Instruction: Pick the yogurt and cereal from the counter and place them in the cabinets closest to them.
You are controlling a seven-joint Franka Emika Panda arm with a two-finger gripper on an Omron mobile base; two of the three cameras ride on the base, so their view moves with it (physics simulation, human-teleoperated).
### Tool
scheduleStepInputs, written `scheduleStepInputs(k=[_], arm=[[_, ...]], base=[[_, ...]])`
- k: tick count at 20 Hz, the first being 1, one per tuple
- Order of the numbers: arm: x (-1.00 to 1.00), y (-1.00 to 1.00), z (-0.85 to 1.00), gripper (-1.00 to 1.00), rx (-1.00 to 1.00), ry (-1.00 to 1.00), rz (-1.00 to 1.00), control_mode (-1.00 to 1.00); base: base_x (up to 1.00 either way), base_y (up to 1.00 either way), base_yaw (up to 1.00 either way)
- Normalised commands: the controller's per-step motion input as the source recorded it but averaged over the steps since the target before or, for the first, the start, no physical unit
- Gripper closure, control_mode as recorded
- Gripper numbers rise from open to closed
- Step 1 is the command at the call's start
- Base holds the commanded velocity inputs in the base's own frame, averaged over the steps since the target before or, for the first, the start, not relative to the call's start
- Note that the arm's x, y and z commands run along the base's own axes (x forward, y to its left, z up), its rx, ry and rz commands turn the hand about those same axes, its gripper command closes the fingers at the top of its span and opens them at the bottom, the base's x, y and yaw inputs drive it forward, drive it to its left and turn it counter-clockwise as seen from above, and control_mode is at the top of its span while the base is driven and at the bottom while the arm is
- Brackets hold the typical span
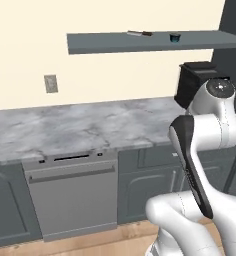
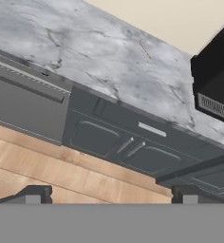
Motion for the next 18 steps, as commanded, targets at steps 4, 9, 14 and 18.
scheduleStepInputs(k=[4,9,14,18], arm=[[0.0,0.0,0.0,-1.0,0.0,0.0,0.0,1.0],[0.0,0.0,0.0,-1.0,0.0,0.0,0.0,1.0],[0.0,0.0,0.0,-1.0,0.0,0.0,0.0,1.0],[0.0,0.0,0.0,-1.0,0.0,0.0,0.0,1.0]], base=[[-0.03,0.56,0.0],[-0.03,0.55,0.0],[-0.03,0.57,0.0],[-0.04,0.56,0.0]])
